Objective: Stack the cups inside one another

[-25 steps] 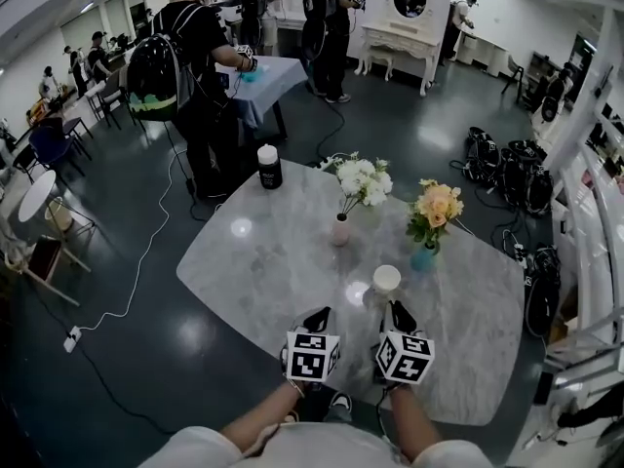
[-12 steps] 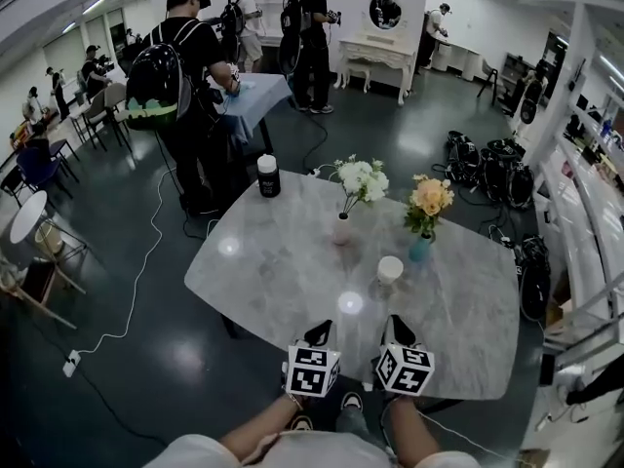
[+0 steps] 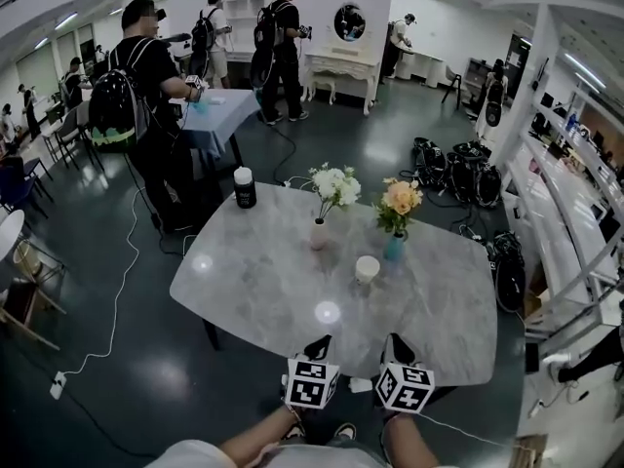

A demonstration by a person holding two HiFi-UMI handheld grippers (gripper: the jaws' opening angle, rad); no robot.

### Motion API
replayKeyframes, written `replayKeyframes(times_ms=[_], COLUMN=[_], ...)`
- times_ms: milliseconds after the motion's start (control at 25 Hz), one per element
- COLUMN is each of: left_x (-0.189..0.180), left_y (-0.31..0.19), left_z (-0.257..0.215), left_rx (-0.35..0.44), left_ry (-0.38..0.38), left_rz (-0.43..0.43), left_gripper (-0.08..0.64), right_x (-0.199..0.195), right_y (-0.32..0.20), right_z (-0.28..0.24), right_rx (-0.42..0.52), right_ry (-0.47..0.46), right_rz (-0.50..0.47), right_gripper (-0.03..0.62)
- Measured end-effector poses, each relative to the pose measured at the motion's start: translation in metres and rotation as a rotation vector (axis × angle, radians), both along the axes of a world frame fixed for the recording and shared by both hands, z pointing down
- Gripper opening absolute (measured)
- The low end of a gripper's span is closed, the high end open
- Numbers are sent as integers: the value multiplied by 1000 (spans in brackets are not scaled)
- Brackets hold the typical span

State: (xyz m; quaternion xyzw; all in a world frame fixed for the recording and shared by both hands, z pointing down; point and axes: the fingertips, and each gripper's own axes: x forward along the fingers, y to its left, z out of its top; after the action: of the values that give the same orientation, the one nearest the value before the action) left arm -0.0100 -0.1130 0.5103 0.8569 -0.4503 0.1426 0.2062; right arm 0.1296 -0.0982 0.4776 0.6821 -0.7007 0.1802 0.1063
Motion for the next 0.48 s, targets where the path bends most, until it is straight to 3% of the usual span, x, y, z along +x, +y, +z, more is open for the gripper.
replayKeyframes(times_ms=[280, 480], left_x=[16, 32], left_y=[17, 32], left_z=[4, 7], left_rx=[11, 19], left_ry=[-22, -20], left_rz=[-6, -42], left_gripper=[-5, -5], right_x=[-6, 12], right_y=[26, 43], right_z=[10, 23], right_rx=[-6, -31], right_ry=[-4, -25], right_rz=[-59, -76], right_gripper=[15, 15])
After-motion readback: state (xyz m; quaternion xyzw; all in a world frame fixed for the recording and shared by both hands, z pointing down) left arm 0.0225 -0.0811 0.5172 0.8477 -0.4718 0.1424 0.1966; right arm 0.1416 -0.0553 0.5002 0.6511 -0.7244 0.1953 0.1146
